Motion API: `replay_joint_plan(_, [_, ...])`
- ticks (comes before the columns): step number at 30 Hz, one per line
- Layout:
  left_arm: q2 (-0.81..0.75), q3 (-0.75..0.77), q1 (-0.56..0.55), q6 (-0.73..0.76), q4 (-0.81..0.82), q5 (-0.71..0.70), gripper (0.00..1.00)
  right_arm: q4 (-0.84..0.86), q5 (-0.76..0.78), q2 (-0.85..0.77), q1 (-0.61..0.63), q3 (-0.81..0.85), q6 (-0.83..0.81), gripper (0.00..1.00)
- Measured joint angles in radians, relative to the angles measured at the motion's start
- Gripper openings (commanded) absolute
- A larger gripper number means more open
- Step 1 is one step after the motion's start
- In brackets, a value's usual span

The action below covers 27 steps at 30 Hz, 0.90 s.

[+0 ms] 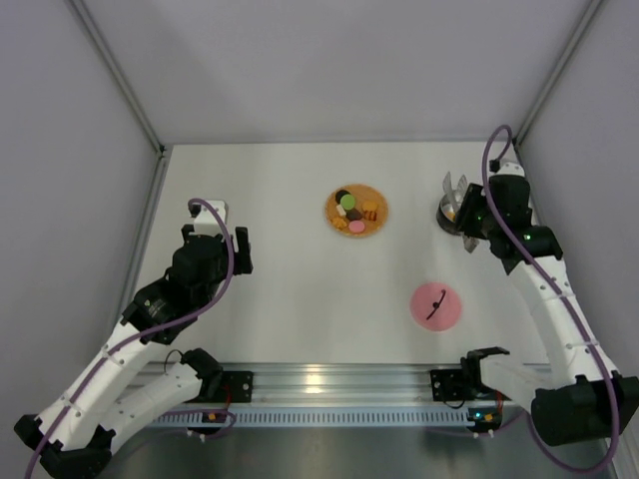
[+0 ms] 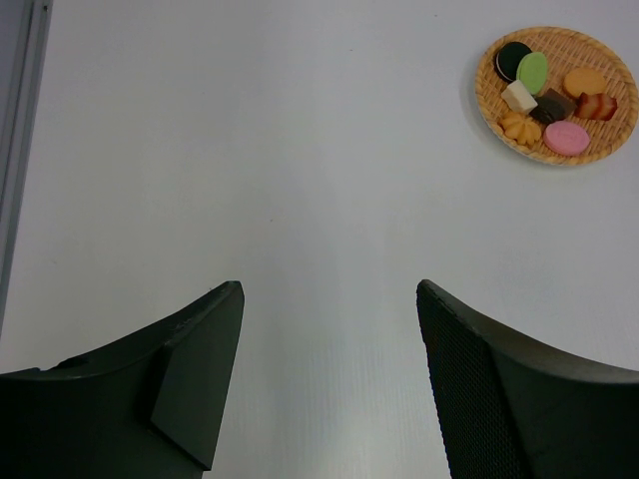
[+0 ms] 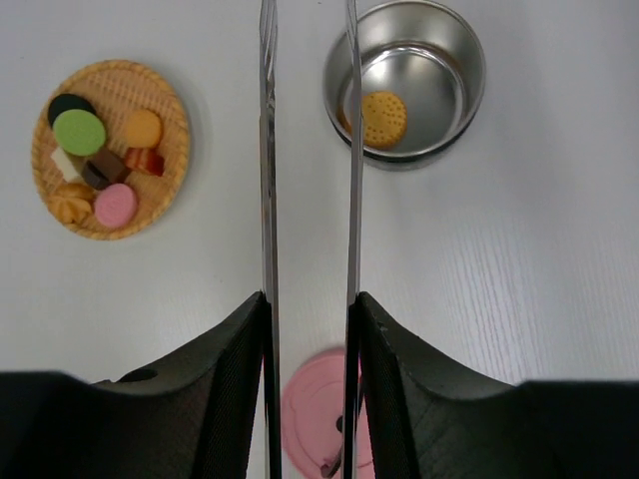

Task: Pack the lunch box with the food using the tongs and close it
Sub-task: Place the fake food in the packing box, then pick up the fake food from the plate.

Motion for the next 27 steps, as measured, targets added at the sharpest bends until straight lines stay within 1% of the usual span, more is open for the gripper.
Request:
replay_joint_plan(3, [0.000,0.000,0.000,0.000,0.000,0.000,0.75,0.005,-0.016,0.039,0.050,0.068,0.001,0.40])
replay_joint_plan(7, [0.000,0.000,0.000,0.000,0.000,0.000,0.75,0.010,-0.011,0.113,0.187,0.126,0.006,0.40])
replay_joint_plan(9, [0.001,0.000,0.000,0.000,0.000,0.000,0.75,0.016,-0.011,0.173,0.261,0.153,0.010,0.40])
replay_joint_plan(12, [0.004,0.000,0.000,0.000,0.000,0.000,0.75,0.031,-0.022,0.272,0.339,0.177,0.011,0.40])
replay_joint_plan(19, [0.007,0.000,0.000,0.000,0.000,0.000,0.75,0.048,-0.042,0.483,0.407,0.249,0.011,0.41])
replay_joint_plan(22, [0.007,0.000,0.000,0.000,0.000,0.000,0.75,0.055,-0.046,0.537,0.421,0.291,0.011,0.44])
replay_joint_plan(27, [0.009,0.000,0.000,0.000,0.000,0.000,0.75,0.080,-0.048,0.573,0.427,0.328,0.011,0.47])
